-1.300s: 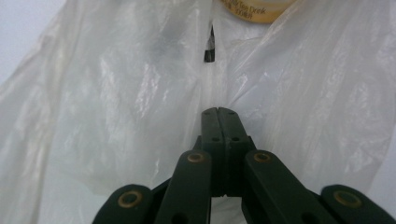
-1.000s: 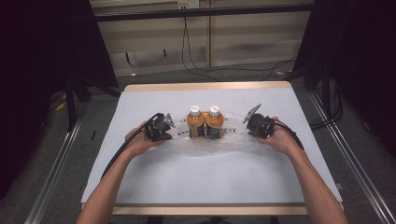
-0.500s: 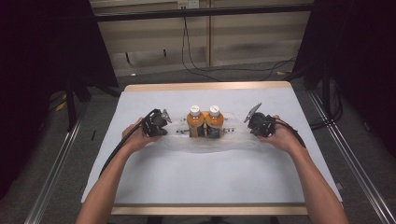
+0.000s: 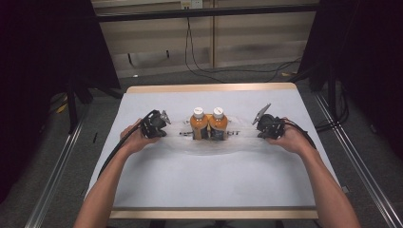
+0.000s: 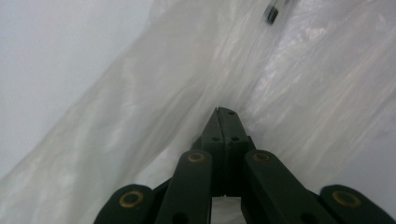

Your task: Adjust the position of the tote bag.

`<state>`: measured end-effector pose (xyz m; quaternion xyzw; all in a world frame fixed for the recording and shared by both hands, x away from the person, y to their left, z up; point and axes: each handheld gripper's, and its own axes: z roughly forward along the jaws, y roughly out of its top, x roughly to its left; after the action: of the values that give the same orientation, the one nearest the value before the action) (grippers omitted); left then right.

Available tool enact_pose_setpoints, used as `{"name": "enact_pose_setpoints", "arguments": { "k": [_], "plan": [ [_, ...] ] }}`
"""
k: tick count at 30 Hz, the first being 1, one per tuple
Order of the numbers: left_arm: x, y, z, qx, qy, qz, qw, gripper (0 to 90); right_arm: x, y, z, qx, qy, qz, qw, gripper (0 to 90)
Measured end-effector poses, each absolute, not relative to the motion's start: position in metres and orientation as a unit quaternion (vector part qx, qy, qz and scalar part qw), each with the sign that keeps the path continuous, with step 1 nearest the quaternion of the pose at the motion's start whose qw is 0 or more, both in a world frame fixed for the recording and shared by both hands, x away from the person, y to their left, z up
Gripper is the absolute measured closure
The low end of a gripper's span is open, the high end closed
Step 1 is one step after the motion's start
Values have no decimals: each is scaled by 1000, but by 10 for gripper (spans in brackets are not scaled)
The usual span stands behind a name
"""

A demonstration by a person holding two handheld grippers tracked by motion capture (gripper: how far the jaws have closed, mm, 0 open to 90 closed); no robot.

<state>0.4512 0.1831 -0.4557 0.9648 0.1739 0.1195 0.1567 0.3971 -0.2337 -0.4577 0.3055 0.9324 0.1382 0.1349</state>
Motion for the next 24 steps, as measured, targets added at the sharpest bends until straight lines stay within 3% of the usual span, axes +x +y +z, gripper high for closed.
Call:
{"name": "enact_pose_setpoints", "arguments": {
  "k": [6,12,17,24],
  "plan": [
    [440,207,-457,956,197,85,199,900,390,-234,-457,289,938,136,137,900],
    [434,208,-455,963,177,90,183,900,387,-239,-458,294,933,156,135,900],
    [435,207,-457,952,213,96,201,900,388,-244,-460,316,923,174,134,900],
    [418,221,-453,916,240,76,311,900,382,-246,-456,329,909,215,141,900]
  ]
}}
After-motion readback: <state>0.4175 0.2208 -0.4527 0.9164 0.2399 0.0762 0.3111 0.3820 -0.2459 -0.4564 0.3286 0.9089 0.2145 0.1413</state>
